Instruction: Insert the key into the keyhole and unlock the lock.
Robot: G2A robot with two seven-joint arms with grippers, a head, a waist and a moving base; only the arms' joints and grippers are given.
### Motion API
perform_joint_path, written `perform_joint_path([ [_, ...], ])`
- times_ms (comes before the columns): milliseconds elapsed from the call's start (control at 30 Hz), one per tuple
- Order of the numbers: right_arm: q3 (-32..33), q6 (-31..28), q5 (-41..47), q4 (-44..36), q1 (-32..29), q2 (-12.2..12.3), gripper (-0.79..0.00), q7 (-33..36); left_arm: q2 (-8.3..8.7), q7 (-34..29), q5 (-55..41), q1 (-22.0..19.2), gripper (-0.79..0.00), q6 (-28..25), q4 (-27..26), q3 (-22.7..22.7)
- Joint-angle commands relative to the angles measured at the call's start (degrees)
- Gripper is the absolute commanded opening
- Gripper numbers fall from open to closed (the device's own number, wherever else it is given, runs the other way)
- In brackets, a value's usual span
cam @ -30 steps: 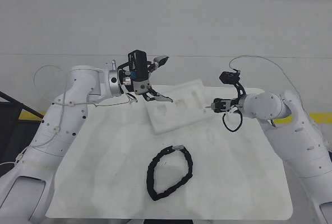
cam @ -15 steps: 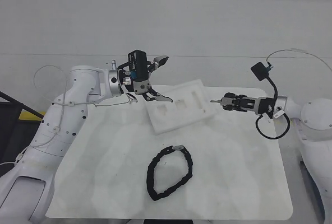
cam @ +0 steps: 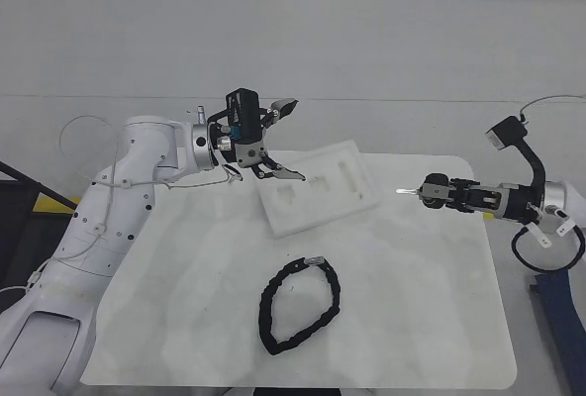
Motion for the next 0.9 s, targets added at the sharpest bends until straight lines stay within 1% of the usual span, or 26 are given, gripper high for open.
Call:
perform_joint_path([
  [0,0.68,-0.09,1.5,-0.23,-0.07,0.1,-0.785,-0.86,0.0,0.0,0.0,0.0,0.0,0.0,0.0,0.0],
  [67,0.78,0.05,2.49,-0.21,0.2,0.13,-0.785,-1.88,0.0,0.0,0.0,0.0,0.0,0.0,0.0,0.0],
  [233,0.78,0.05,2.49,-0.21,0.2,0.13,-0.785,-1.88,0.0,0.0,0.0,0.0,0.0,0.0,0.0,0.0],
  [300,0.78,0.05,2.49,-0.21,0.2,0.13,-0.785,-1.88,-0.01,-0.53,-0.35,0.88,0.0,0.93,-0.86,0.03],
  [400,0.78,0.05,2.49,-0.21,0.2,0.13,-0.785,-1.88,0.02,-2.1,-1.74,2.32,0.0,0.24,-2.5,0.2],
  [500,0.78,0.05,2.49,-0.21,0.2,0.13,-0.785,-1.88,-0.05,-3.39,-4.15,4.52,0.0,0.0,-4.02,0.86],
  [633,0.78,0.05,2.49,-0.21,0.2,0.13,-0.785,-1.88,0.05,-6.03,-5.64,8.46,0.0,0.12,-6.16,2.16],
  [767,0.78,0.05,2.49,-0.21,0.2,0.13,-0.785,-1.88,0.31,-6.89,-5.17,12.96,0.0,2.42,-8.02,2.33],
  [867,0.78,0.05,2.49,-0.21,0.2,0.13,-0.785,-1.88,0.6,-7.02,-2.79,15.78,0.0,2.52,-8.48,2.72],
])
